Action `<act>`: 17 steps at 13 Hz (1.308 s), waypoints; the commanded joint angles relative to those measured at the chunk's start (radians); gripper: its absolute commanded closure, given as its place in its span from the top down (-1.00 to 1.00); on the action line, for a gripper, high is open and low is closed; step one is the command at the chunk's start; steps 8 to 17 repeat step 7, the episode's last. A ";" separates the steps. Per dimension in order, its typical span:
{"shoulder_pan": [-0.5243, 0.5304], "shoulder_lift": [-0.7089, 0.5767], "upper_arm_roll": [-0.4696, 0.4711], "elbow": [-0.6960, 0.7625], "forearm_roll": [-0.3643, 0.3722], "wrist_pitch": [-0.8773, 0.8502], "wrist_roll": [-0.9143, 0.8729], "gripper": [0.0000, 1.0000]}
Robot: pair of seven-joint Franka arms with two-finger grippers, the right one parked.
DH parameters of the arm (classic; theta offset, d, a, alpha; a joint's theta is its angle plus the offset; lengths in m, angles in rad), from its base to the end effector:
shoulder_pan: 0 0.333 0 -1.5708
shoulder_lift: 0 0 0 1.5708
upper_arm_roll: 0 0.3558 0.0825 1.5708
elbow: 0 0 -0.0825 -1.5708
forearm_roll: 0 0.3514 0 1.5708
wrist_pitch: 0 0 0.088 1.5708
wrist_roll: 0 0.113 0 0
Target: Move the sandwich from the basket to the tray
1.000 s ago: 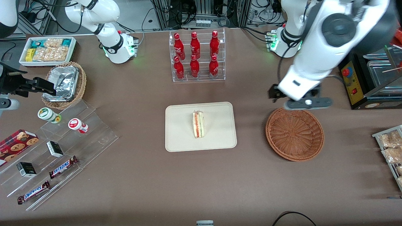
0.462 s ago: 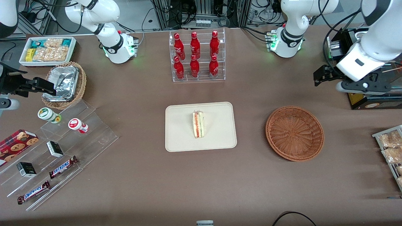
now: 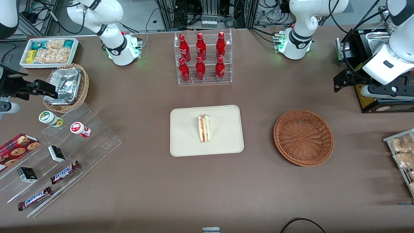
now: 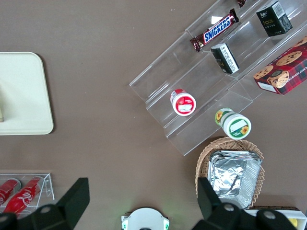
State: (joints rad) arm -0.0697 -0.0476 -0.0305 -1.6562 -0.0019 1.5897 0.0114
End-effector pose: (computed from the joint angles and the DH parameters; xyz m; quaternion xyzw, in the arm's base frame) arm 0.5030 -0.0512 0.6468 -0.9984 0.0557 0.0095 0.0002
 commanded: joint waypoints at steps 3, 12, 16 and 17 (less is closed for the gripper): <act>0.005 0.054 -0.005 0.073 -0.009 -0.007 0.007 1.00; 0.010 0.054 -0.003 0.070 -0.003 -0.007 0.009 1.00; 0.010 0.054 -0.003 0.070 -0.003 -0.007 0.009 1.00; 0.010 0.054 -0.003 0.070 -0.003 -0.007 0.009 1.00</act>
